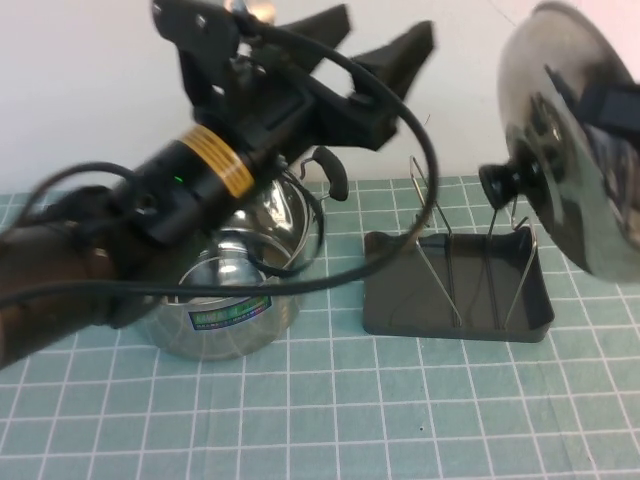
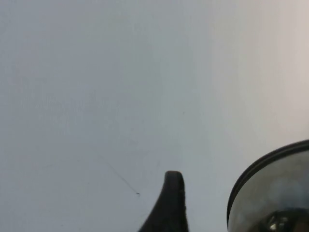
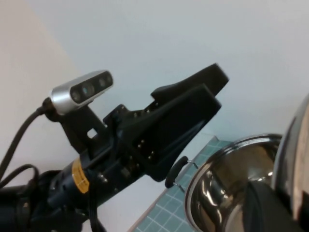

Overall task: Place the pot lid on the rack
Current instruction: Place the pot lid on the pot rack

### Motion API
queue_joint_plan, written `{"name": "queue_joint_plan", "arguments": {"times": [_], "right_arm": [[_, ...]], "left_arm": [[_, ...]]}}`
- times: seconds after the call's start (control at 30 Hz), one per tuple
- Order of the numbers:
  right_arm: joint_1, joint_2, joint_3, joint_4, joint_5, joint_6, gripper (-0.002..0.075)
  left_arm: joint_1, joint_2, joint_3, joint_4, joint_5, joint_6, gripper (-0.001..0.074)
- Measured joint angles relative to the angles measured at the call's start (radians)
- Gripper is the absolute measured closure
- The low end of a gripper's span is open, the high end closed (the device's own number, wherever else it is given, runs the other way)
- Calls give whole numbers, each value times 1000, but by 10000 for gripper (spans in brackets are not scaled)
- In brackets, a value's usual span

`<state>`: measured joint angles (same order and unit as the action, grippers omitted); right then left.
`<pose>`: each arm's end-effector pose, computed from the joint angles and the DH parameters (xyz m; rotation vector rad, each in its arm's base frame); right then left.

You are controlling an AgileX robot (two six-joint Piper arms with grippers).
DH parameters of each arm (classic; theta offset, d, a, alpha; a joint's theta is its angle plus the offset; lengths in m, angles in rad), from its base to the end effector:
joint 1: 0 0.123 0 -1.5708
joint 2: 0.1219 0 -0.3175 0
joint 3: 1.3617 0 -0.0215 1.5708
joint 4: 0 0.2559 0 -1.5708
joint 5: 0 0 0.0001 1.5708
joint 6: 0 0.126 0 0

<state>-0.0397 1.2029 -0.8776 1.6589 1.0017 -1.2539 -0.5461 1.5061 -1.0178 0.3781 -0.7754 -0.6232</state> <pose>0.2485 0.0960 0.3846 -0.3440 1.7244 1.1482 0.3053 -0.2236 0.4001 0.3631 1.2485 -0.9305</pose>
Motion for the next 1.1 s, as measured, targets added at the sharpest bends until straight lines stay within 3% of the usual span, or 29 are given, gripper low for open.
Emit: {"name": "queue_joint_plan", "arguments": {"times": [0.07, 0.13, 0.3, 0.4, 0.63, 1.1], "right_arm": [[8, 38, -40, 0, 14, 0, 708], [31, 87, -89, 0, 13, 2, 708], [136, 221, -210, 0, -47, 32, 708], [187, 318, -272, 2, -83, 42, 708], [209, 460, -320, 4, -110, 38, 708], [209, 576, -322, 10, -163, -106, 707]], "left_arm": [[19, -33, 0, 2, 67, 15, 139], [36, -66, 0, 17, 149, 9, 240], [45, -157, 0, 72, 467, -13, 611], [45, -189, 0, 98, 615, -13, 698], [45, -211, 0, 138, 810, -14, 732], [46, -211, 0, 139, 835, -39, 734]]}}
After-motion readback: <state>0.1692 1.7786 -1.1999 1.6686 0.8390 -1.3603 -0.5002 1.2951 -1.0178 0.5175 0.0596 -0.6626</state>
